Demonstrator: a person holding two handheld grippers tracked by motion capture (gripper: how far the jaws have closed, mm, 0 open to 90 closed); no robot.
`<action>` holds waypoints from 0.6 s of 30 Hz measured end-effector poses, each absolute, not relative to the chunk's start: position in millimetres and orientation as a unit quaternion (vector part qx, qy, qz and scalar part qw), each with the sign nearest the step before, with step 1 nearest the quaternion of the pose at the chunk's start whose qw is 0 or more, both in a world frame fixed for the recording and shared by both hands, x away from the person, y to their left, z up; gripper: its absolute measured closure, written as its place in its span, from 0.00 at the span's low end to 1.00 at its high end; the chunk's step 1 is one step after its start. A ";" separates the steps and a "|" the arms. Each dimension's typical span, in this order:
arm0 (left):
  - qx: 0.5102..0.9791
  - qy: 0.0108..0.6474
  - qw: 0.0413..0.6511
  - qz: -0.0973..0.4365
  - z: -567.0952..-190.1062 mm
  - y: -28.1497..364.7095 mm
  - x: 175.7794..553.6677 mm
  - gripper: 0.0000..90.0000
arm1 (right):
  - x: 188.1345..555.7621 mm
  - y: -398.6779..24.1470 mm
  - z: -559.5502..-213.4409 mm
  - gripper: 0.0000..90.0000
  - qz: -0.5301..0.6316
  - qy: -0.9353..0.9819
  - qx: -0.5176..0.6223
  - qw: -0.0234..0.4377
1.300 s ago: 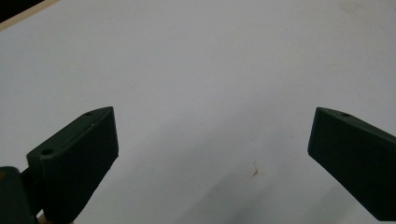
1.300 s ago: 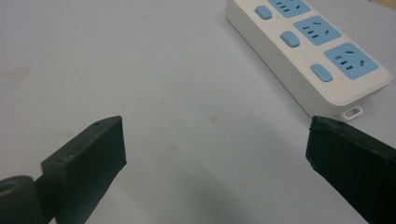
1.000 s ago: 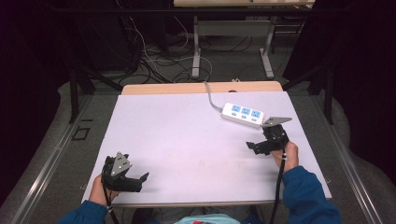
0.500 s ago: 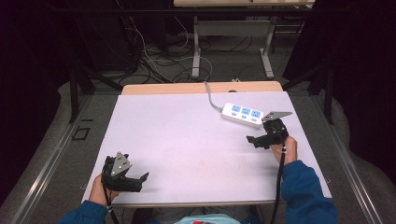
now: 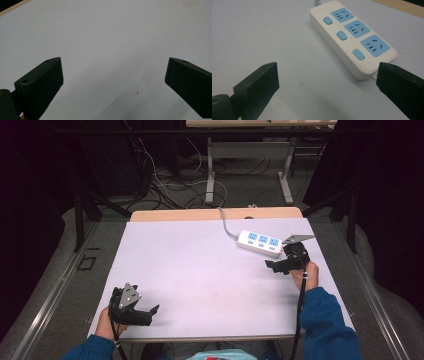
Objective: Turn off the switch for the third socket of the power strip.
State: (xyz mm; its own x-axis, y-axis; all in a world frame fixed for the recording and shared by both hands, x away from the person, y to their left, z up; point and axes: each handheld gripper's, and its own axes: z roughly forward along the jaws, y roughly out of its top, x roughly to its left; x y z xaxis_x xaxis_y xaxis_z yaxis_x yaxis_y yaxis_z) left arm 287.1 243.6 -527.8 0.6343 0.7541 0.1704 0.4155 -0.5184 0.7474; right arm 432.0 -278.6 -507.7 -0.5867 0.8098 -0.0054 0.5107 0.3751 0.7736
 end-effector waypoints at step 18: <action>0.833 0.353 0.348 0.244 -528.9 242.7 287.2 0.02 | 449.3 -284.0 -507.7 0.02 0.385 0.794 0.426 0.199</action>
